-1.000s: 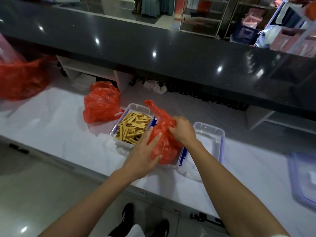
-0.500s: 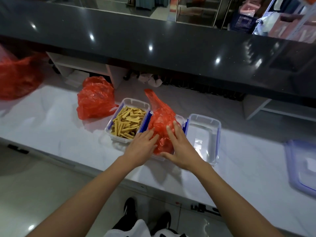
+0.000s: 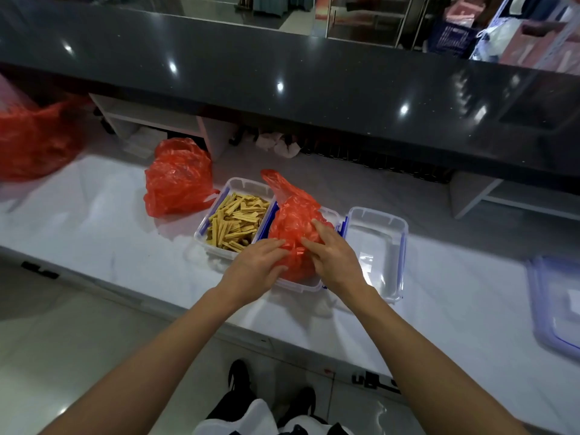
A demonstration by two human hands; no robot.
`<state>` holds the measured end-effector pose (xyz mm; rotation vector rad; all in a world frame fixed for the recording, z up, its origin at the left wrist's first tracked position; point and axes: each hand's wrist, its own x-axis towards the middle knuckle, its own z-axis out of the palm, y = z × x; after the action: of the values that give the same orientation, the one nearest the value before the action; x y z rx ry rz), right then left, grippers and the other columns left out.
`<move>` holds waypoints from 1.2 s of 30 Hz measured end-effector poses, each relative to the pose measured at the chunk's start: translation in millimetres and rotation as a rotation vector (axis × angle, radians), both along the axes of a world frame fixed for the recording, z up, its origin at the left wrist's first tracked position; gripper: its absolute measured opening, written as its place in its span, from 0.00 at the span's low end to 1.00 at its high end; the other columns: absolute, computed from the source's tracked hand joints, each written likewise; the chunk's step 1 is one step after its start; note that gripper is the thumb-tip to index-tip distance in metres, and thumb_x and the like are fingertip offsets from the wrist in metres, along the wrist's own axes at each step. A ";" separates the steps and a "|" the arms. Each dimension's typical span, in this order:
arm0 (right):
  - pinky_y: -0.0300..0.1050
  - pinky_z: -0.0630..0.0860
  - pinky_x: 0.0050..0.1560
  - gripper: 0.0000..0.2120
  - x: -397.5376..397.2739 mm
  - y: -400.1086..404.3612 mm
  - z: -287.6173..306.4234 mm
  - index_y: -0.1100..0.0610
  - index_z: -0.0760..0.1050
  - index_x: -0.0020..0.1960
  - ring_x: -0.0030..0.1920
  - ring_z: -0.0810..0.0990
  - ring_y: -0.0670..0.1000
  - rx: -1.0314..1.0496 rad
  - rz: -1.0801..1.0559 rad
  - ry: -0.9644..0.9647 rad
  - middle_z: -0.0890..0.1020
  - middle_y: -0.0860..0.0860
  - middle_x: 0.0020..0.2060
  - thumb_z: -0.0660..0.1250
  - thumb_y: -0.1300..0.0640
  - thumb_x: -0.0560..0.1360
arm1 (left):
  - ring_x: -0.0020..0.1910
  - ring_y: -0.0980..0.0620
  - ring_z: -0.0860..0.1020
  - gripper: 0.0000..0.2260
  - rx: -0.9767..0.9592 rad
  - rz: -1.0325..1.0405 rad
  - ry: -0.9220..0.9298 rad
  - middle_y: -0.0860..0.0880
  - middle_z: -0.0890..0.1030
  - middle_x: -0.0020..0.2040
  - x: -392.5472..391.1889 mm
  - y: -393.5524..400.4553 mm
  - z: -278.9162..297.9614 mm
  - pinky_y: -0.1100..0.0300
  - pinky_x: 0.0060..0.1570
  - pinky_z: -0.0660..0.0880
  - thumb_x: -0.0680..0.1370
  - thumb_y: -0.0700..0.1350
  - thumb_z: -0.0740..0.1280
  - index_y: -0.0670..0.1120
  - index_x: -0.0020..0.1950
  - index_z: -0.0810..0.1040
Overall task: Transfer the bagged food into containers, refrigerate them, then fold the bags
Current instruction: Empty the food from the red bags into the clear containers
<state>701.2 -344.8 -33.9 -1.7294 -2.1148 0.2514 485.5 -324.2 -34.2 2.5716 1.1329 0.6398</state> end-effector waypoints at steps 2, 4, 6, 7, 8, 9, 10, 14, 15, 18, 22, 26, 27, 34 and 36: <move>0.61 0.77 0.61 0.12 -0.1 1.0 3.9 0.52 0.83 0.60 0.66 0.78 0.62 0.072 -0.037 0.062 0.77 0.58 0.68 0.70 0.57 0.77 | 0.60 0.46 0.81 0.12 -0.010 0.053 -0.119 0.45 0.83 0.60 7.9 2.5 7.7 0.47 0.61 0.79 0.77 0.42 0.73 0.43 0.60 0.83; 0.60 0.80 0.58 0.13 0.3 4.4 19.8 0.52 0.84 0.57 0.62 0.80 0.60 0.092 -0.090 0.142 0.80 0.56 0.66 0.65 0.57 0.77 | 0.59 0.50 0.81 0.11 -0.057 0.102 -0.249 0.47 0.84 0.59 13.7 5.7 19.2 0.52 0.60 0.79 0.79 0.42 0.71 0.44 0.61 0.83; 0.57 0.80 0.57 0.13 2.9 10.5 43.2 0.53 0.84 0.57 0.58 0.82 0.57 0.120 -0.108 0.205 0.82 0.52 0.62 0.63 0.57 0.77 | 0.55 0.56 0.81 0.10 -0.108 0.168 -0.386 0.51 0.85 0.56 17.6 8.1 34.3 0.60 0.58 0.78 0.80 0.41 0.70 0.45 0.61 0.83; 0.55 0.81 0.55 0.13 4.5 13.4 56.4 0.54 0.84 0.56 0.55 0.83 0.56 0.144 -0.101 0.226 0.84 0.50 0.58 0.63 0.58 0.78 | 0.53 0.59 0.81 0.10 -0.126 0.208 -0.441 0.53 0.85 0.54 19.0 8.7 41.5 0.65 0.55 0.78 0.80 0.41 0.69 0.46 0.60 0.84; 0.54 0.81 0.53 0.12 6.3 15.6 68.5 0.54 0.84 0.56 0.53 0.84 0.54 0.166 -0.091 0.238 0.85 0.49 0.55 0.64 0.59 0.78 | 0.50 0.61 0.81 0.09 -0.148 0.242 -0.480 0.54 0.85 0.51 20.3 8.9 47.3 0.68 0.51 0.77 0.81 0.41 0.68 0.47 0.60 0.84; 0.52 0.81 0.52 0.11 6.9 16.5 80.1 0.54 0.84 0.56 0.51 0.84 0.53 0.176 -0.088 0.237 0.86 0.48 0.52 0.64 0.59 0.78 | 0.49 0.62 0.81 0.09 -0.178 0.267 -0.506 0.56 0.84 0.49 21.2 9.5 51.0 0.69 0.49 0.76 0.82 0.42 0.67 0.47 0.60 0.84; 0.50 0.81 0.52 0.11 6.8 16.6 89.7 0.54 0.84 0.56 0.51 0.84 0.53 0.175 -0.090 0.226 0.86 0.48 0.51 0.65 0.59 0.79 | 0.48 0.62 0.80 0.09 -0.211 0.283 -0.525 0.58 0.84 0.47 22.1 9.7 53.7 0.69 0.47 0.76 0.82 0.44 0.67 0.48 0.59 0.84; 0.51 0.79 0.48 0.13 2.2 18.4 100.3 0.50 0.78 0.64 0.47 0.83 0.56 0.015 -0.135 0.113 0.86 0.51 0.48 0.62 0.54 0.82 | 0.49 0.65 0.80 0.09 -0.374 0.319 -0.556 0.60 0.84 0.48 23.4 8.5 51.9 0.72 0.47 0.75 0.83 0.47 0.65 0.54 0.60 0.83; 0.51 0.78 0.46 0.14 1.1 20.1 95.9 0.49 0.74 0.67 0.46 0.82 0.57 -0.050 -0.151 0.081 0.85 0.53 0.46 0.60 0.52 0.82 | 0.50 0.67 0.79 0.10 -0.417 0.319 -0.544 0.60 0.83 0.49 23.1 6.5 49.2 0.73 0.47 0.75 0.84 0.47 0.64 0.56 0.61 0.82; 0.49 0.73 0.42 0.13 -0.6 27.4 71.0 0.50 0.69 0.67 0.47 0.80 0.57 -0.178 -0.171 0.066 0.82 0.53 0.48 0.57 0.51 0.83 | 0.54 0.68 0.78 0.12 -0.487 0.306 -0.510 0.59 0.83 0.55 21.3 0.5 38.1 0.70 0.53 0.77 0.84 0.49 0.63 0.56 0.67 0.79; 0.54 0.72 0.65 0.17 0.9 34.8 39.9 0.52 0.72 0.70 0.66 0.74 0.56 -0.153 -0.062 0.051 0.77 0.52 0.67 0.52 0.54 0.84 | 0.73 0.59 0.68 0.21 -0.339 0.249 -0.383 0.53 0.72 0.74 15.3 -7.0 23.0 0.61 0.71 0.67 0.85 0.50 0.60 0.49 0.79 0.67; 0.54 0.66 0.72 0.23 0.5 40.6 23.1 0.54 0.67 0.75 0.71 0.69 0.56 -0.145 -0.089 0.007 0.73 0.53 0.72 0.47 0.52 0.84 | 0.79 0.55 0.61 0.24 -0.074 0.069 -0.182 0.48 0.67 0.78 7.0 -15.7 9.3 0.56 0.76 0.62 0.85 0.50 0.60 0.45 0.80 0.64; 0.55 0.64 0.74 0.25 -0.1 40.7 21.0 0.55 0.65 0.76 0.73 0.67 0.56 -0.177 -0.083 -0.022 0.71 0.54 0.74 0.44 0.49 0.84 | 0.79 0.55 0.61 0.24 -0.046 0.031 -0.125 0.48 0.67 0.78 5.2 -16.0 5.5 0.55 0.75 0.62 0.84 0.51 0.60 0.45 0.79 0.65; 0.50 0.51 0.78 0.26 6.4 11.2 17.3 0.54 0.58 0.80 0.79 0.55 0.53 -0.067 -0.114 0.059 0.58 0.53 0.80 0.54 0.47 0.85 | 0.78 0.48 0.65 0.27 -0.098 0.018 0.169 0.46 0.68 0.78 0.0 -4.4 -6.9 0.43 0.73 0.69 0.83 0.56 0.51 0.45 0.79 0.66; 0.50 0.50 0.79 0.30 6.2 -14.0 18.0 0.54 0.57 0.81 0.80 0.53 0.52 -0.064 -0.070 0.083 0.55 0.52 0.80 0.56 0.43 0.83 | 0.79 0.48 0.63 0.28 -0.131 0.032 0.243 0.46 0.65 0.79 2.8 0.3 -7.1 0.45 0.76 0.64 0.83 0.56 0.50 0.45 0.80 0.61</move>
<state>707.3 -358.8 -15.9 -1.7933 -2.0035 0.3687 488.3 -323.9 -41.3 2.5729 1.2455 0.2536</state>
